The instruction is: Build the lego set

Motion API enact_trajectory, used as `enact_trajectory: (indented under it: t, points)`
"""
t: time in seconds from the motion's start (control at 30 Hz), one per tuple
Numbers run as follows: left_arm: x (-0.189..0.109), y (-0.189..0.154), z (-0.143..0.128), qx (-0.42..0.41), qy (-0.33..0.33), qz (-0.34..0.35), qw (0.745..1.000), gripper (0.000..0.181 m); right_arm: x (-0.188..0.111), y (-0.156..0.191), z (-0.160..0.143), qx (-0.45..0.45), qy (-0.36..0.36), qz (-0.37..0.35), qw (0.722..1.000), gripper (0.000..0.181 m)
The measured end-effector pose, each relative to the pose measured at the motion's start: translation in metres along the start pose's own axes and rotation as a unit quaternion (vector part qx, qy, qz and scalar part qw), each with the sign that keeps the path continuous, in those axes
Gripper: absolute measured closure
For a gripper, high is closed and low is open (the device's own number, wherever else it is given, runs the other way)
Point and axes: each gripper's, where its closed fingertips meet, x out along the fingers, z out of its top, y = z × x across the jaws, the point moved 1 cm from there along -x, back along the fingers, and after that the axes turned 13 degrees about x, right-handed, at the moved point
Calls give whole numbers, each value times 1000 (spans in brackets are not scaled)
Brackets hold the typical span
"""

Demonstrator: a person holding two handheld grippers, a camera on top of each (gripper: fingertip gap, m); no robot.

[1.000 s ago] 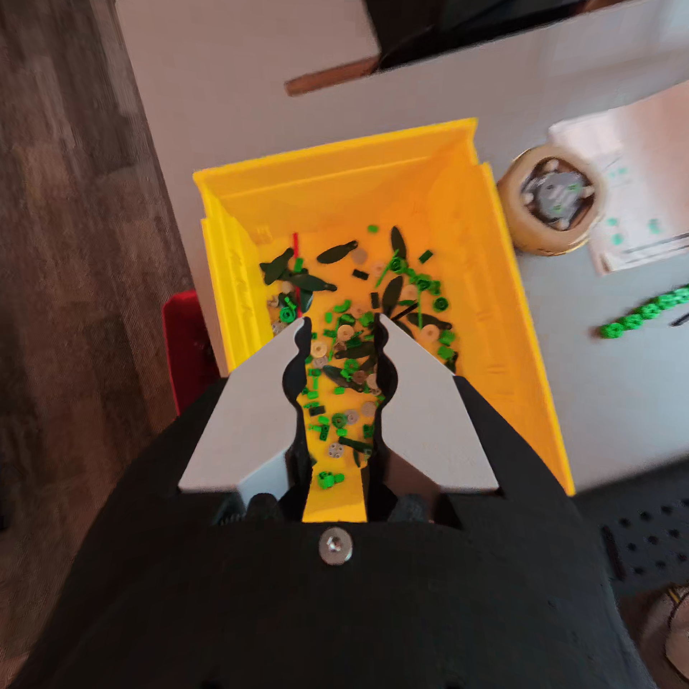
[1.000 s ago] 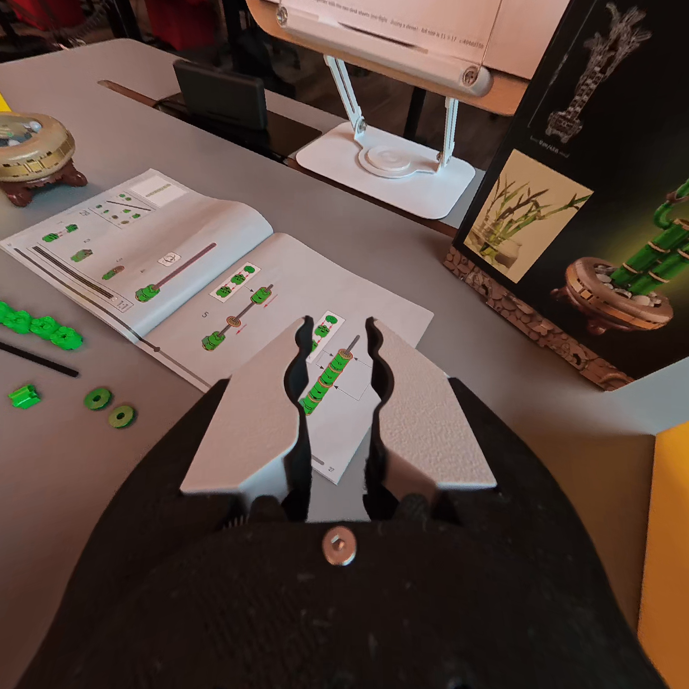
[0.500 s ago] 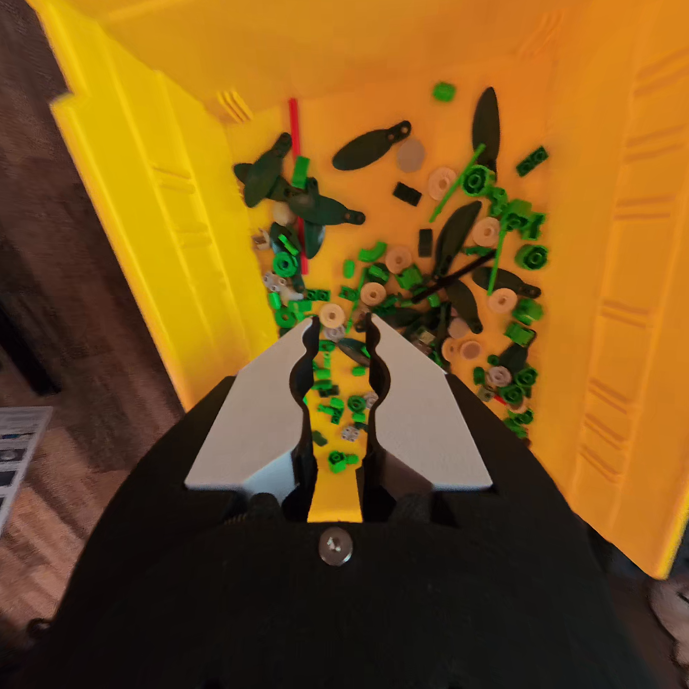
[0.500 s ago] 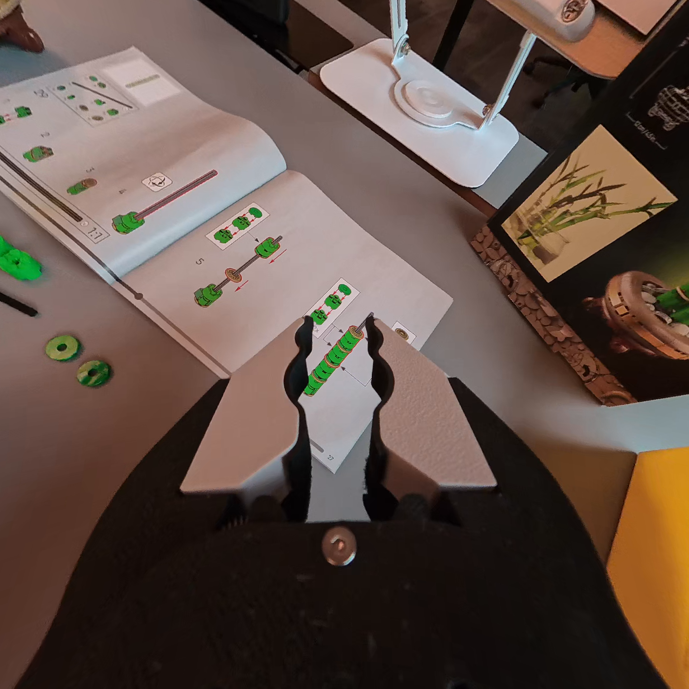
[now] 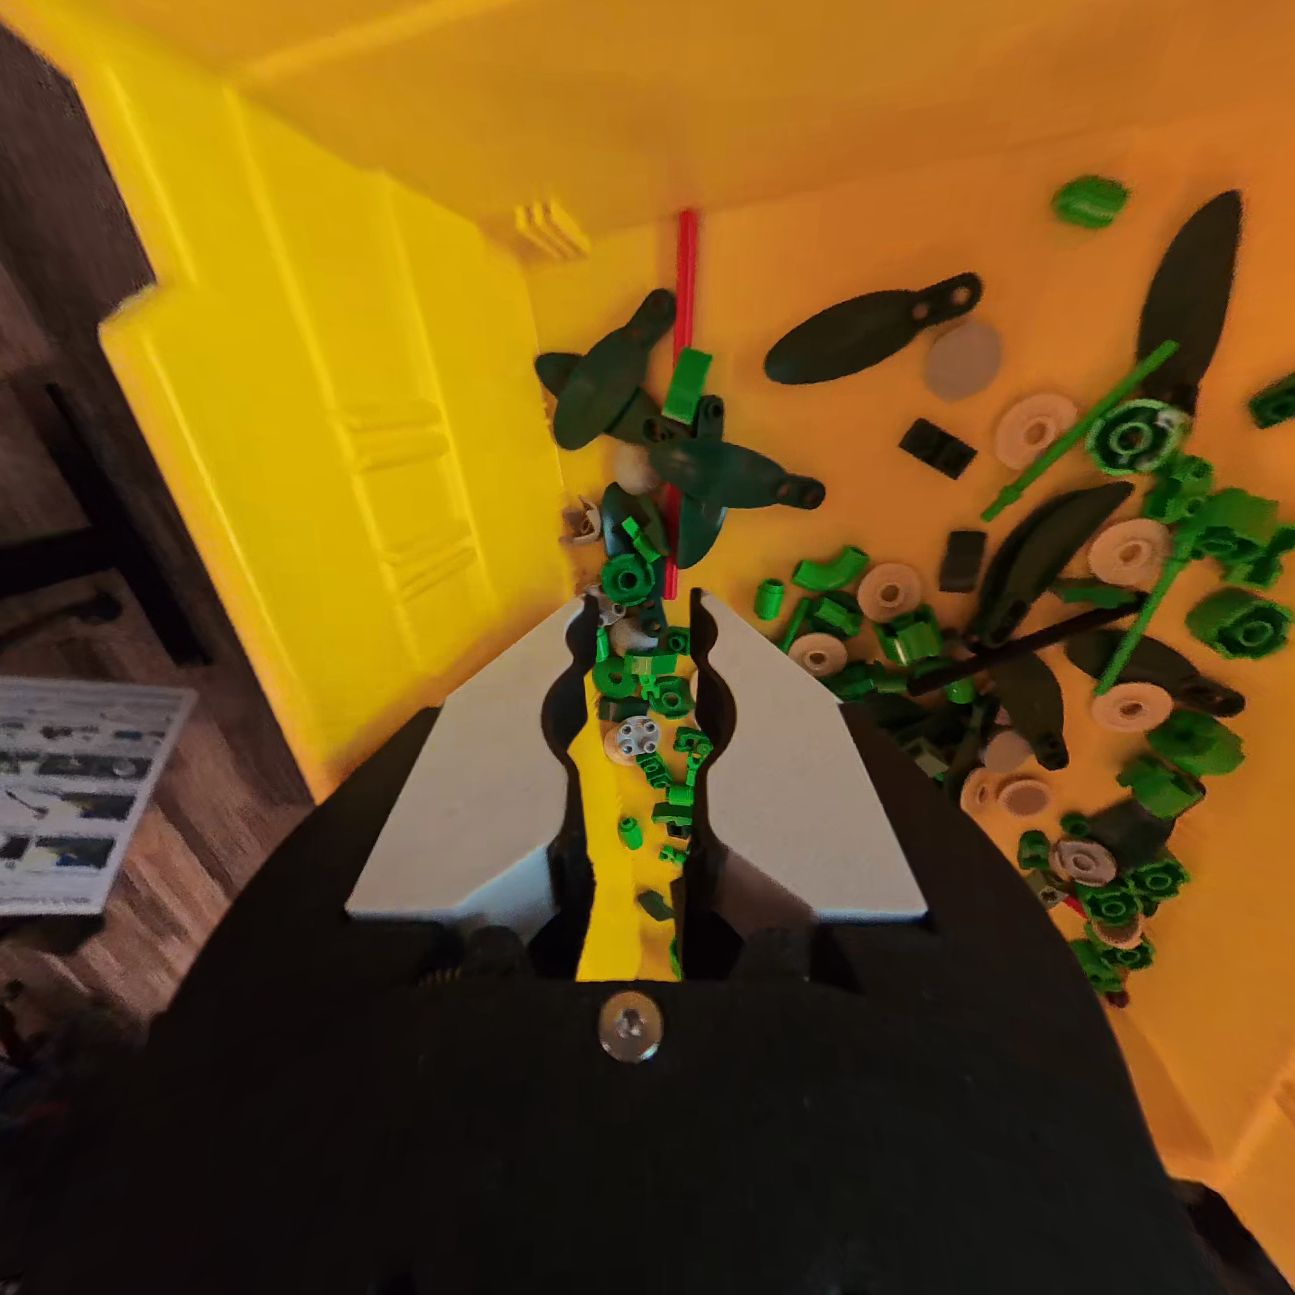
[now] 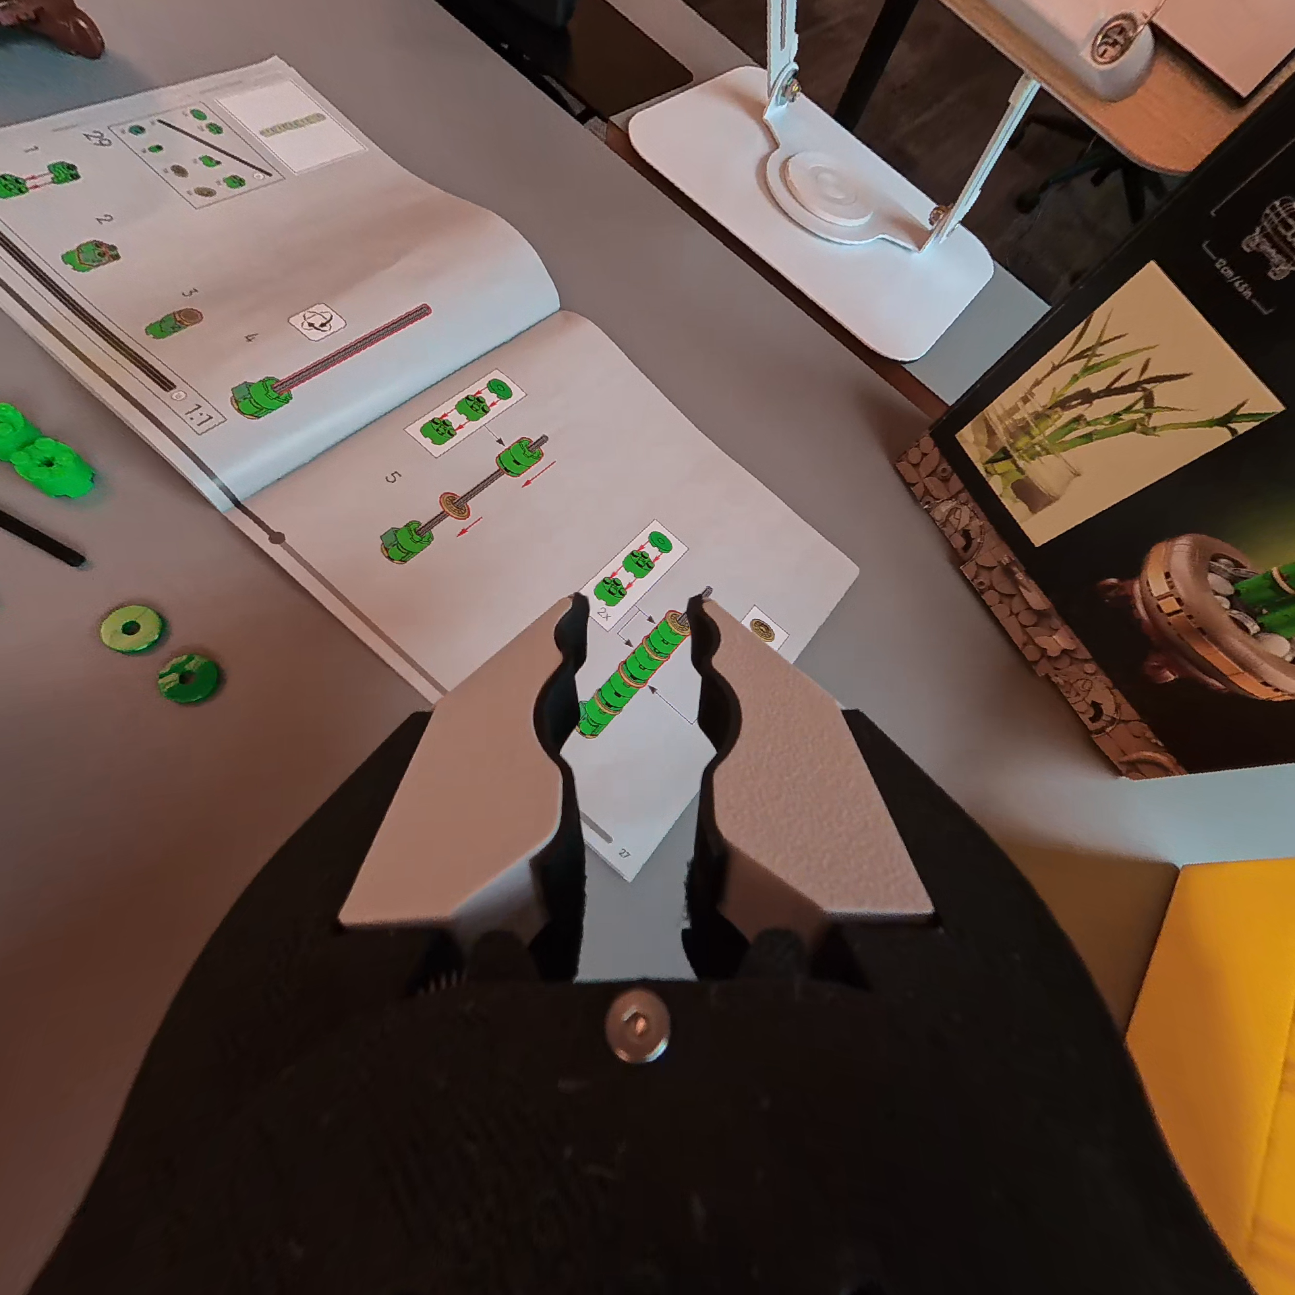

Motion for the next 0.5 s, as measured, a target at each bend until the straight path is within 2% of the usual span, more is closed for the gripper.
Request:
enact_trajectory:
  t: [0.03,0.5]
  points:
    - [3,-1,-1,-10,4,-8,1000,159,0,0,0,-1,1,0,1000,153]
    - [9,2,-1,-7,7,-10,1000,168,-4,4,2,-8,-2,1,1000,153]
